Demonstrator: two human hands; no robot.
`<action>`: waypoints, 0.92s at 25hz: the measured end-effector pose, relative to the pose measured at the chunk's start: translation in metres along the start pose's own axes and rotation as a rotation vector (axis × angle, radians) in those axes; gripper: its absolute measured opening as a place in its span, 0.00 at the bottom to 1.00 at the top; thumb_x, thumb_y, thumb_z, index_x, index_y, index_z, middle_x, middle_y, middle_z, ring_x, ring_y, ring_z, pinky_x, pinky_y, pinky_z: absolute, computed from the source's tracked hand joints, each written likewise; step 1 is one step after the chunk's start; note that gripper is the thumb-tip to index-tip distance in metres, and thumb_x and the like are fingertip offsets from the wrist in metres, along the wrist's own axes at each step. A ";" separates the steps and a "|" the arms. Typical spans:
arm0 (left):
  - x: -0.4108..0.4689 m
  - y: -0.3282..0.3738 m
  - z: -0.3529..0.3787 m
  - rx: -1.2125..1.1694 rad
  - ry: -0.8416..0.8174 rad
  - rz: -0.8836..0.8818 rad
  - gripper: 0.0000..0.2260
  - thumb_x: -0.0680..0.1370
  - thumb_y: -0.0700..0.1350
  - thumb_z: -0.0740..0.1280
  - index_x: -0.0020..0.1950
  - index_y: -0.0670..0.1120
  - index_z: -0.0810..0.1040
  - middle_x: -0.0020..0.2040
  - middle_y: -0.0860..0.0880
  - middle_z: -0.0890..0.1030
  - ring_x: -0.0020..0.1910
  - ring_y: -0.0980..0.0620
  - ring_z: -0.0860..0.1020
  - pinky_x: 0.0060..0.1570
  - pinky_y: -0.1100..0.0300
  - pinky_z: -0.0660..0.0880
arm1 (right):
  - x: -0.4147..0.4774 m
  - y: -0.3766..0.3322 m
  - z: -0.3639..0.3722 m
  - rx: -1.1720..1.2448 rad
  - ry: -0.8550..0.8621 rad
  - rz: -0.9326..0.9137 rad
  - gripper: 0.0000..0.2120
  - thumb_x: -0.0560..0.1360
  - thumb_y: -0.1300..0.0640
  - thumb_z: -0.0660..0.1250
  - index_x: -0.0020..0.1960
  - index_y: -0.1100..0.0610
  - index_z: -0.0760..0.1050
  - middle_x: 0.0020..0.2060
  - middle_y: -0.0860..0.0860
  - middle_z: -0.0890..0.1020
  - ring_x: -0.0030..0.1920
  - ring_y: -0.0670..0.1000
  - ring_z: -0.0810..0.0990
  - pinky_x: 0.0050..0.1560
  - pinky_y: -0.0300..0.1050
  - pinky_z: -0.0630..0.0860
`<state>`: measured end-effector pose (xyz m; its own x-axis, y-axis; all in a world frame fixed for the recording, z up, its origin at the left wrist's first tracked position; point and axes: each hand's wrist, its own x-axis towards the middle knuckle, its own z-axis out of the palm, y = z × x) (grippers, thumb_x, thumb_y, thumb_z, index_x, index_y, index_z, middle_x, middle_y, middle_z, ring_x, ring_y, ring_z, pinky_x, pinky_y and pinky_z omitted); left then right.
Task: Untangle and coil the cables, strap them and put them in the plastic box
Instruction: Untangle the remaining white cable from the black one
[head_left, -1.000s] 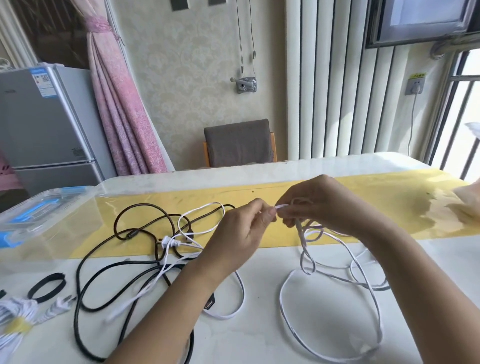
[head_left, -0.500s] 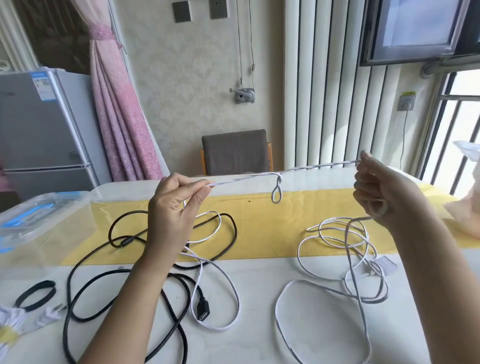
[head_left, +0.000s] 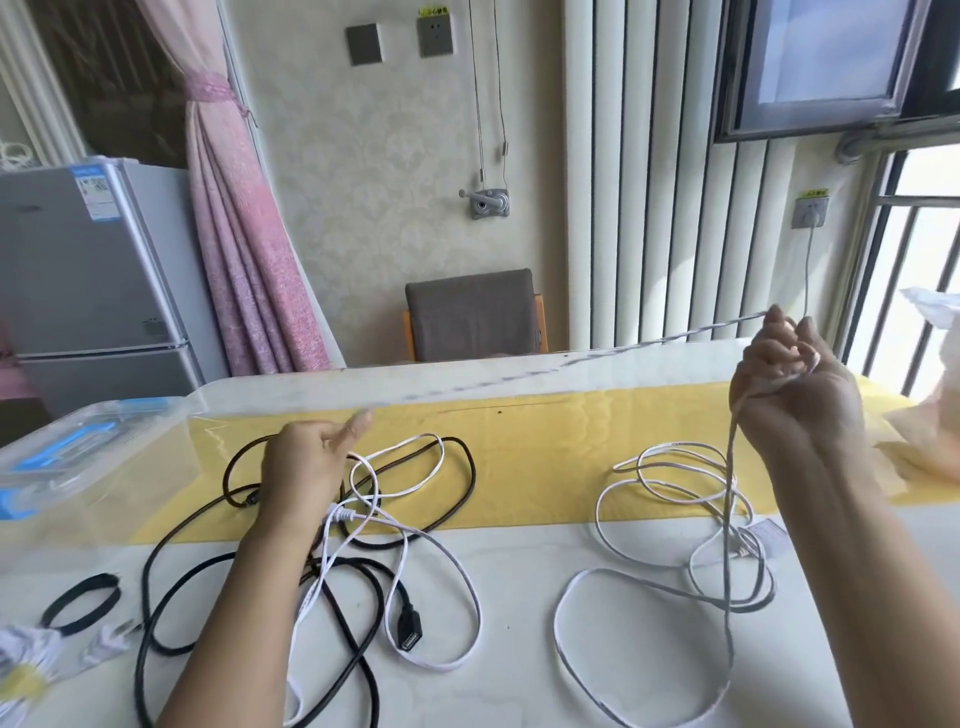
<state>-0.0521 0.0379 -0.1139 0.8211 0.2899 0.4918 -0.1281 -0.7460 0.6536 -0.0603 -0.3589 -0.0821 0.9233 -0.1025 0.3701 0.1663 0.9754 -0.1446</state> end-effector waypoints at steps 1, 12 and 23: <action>0.000 0.000 -0.001 -0.075 -0.145 -0.072 0.20 0.72 0.64 0.67 0.50 0.48 0.83 0.45 0.44 0.82 0.45 0.50 0.78 0.48 0.58 0.71 | -0.001 -0.002 0.000 0.001 0.005 -0.029 0.23 0.52 0.68 0.80 0.43 0.61 0.76 0.26 0.46 0.69 0.21 0.43 0.66 0.20 0.34 0.63; 0.001 0.002 -0.023 0.154 0.376 -0.153 0.17 0.72 0.34 0.67 0.60 0.41 0.76 0.60 0.36 0.74 0.56 0.37 0.74 0.57 0.49 0.71 | -0.028 0.034 0.035 -1.459 -0.182 0.195 0.10 0.73 0.55 0.67 0.49 0.61 0.81 0.24 0.47 0.63 0.26 0.46 0.56 0.29 0.40 0.51; -0.067 0.101 0.034 -0.696 -0.389 0.199 0.12 0.75 0.52 0.62 0.35 0.52 0.80 0.23 0.56 0.66 0.26 0.57 0.63 0.30 0.66 0.63 | -0.043 0.084 0.043 -1.579 -0.544 0.296 0.11 0.71 0.70 0.70 0.48 0.56 0.81 0.38 0.48 0.83 0.40 0.46 0.80 0.44 0.40 0.77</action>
<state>-0.1011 -0.0774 -0.1003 0.8644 -0.1327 0.4850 -0.5022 -0.1818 0.8454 -0.1014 -0.2643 -0.0709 0.8224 0.4359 0.3655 0.4907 -0.2185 -0.8435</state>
